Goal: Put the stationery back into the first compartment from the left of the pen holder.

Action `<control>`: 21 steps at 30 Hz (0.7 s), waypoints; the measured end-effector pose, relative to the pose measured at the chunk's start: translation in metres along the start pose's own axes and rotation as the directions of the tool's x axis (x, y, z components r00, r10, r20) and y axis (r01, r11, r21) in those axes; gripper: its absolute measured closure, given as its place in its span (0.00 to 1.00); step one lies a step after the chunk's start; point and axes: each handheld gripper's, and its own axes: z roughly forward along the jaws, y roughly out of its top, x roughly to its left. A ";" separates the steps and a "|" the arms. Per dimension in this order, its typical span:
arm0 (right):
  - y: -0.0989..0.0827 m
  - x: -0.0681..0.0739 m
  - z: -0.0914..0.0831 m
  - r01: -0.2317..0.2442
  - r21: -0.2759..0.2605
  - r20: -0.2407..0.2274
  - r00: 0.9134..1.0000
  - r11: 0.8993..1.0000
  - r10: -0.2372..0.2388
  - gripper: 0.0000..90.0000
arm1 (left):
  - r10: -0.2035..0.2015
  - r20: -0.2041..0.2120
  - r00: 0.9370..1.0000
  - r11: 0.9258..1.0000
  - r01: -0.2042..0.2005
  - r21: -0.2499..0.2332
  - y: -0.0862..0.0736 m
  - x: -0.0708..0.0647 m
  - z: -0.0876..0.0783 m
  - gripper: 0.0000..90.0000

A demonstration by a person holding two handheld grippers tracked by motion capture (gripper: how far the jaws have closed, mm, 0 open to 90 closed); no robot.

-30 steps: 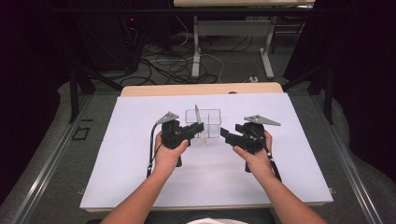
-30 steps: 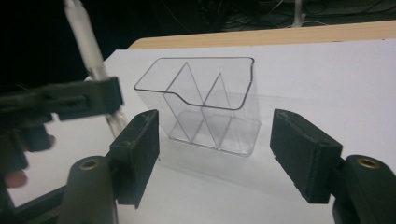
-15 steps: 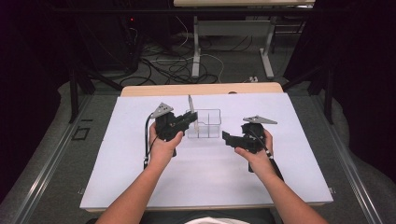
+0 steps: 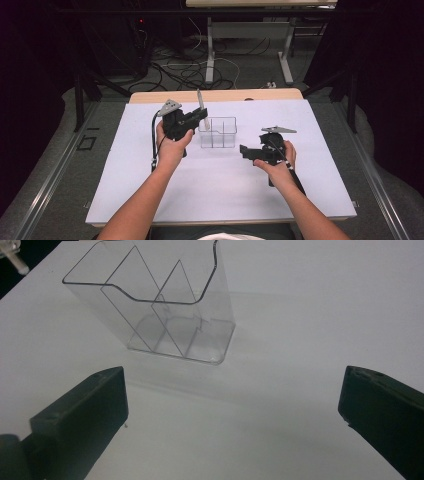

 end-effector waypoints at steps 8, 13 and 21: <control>0.001 -0.004 -0.003 -0.032 -0.004 -0.010 0.999 0.999 0.032 0.00 | 0.018 -0.046 0.999 1.000 -0.017 0.010 0.002 0.008 0.017 0.88; 0.000 -0.006 -0.002 -0.030 -0.004 -0.007 1.000 1.000 0.030 0.00 | 0.030 -0.079 0.996 0.999 -0.028 0.027 -0.004 0.011 0.027 0.88; -0.001 -0.006 0.001 -0.034 0.009 -0.006 0.999 0.999 0.034 0.00 | 0.051 -0.100 0.994 0.997 -0.044 0.070 -0.010 0.011 0.039 0.88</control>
